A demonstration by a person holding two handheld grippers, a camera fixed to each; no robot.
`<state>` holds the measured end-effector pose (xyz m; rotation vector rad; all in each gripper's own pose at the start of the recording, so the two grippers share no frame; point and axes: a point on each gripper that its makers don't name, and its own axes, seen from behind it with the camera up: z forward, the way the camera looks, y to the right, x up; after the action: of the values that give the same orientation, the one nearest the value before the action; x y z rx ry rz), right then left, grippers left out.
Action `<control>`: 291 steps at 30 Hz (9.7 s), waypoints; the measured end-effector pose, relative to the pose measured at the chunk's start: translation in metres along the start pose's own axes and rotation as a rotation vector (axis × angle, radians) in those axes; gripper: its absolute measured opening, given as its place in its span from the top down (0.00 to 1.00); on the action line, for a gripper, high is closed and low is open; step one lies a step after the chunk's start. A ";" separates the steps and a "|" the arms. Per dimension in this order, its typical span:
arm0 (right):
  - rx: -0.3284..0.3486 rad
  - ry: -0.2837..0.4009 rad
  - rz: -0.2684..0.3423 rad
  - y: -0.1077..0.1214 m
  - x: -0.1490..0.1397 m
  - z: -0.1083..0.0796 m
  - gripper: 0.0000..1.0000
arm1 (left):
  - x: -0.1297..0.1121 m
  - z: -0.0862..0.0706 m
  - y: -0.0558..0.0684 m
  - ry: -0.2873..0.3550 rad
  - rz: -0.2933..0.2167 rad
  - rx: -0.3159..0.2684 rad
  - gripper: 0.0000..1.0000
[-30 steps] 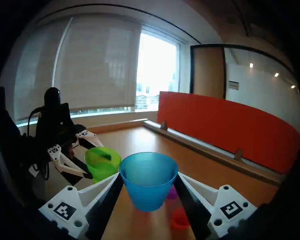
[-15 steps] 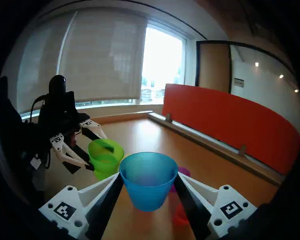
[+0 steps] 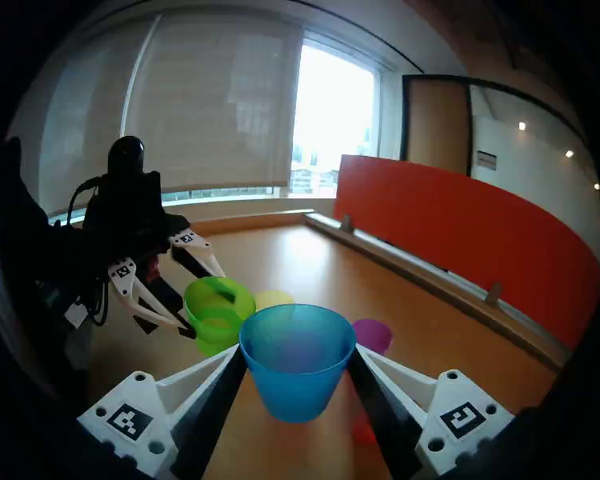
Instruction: Pour water
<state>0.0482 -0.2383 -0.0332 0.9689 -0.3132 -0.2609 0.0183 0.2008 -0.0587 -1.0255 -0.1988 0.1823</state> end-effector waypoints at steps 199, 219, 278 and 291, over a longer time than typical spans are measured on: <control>-0.315 -0.064 0.174 0.017 -0.098 -0.068 0.00 | -0.059 -0.110 -0.087 -0.106 -0.156 0.507 0.14; -0.771 0.269 0.182 0.106 -0.021 -0.136 0.00 | -0.008 -0.147 -0.115 0.171 -0.231 0.806 0.14; -1.023 0.285 0.271 0.141 -0.092 -0.182 0.00 | -0.048 -0.134 -0.142 0.238 -0.167 1.002 0.14; -1.027 0.272 0.265 0.138 -0.090 -0.186 0.00 | -0.061 -0.128 -0.146 0.207 -0.182 0.995 0.14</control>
<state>0.0455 0.0098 -0.0283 -0.0601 -0.0263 -0.0213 -0.0008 0.0066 -0.0024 -0.0305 0.0036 -0.0060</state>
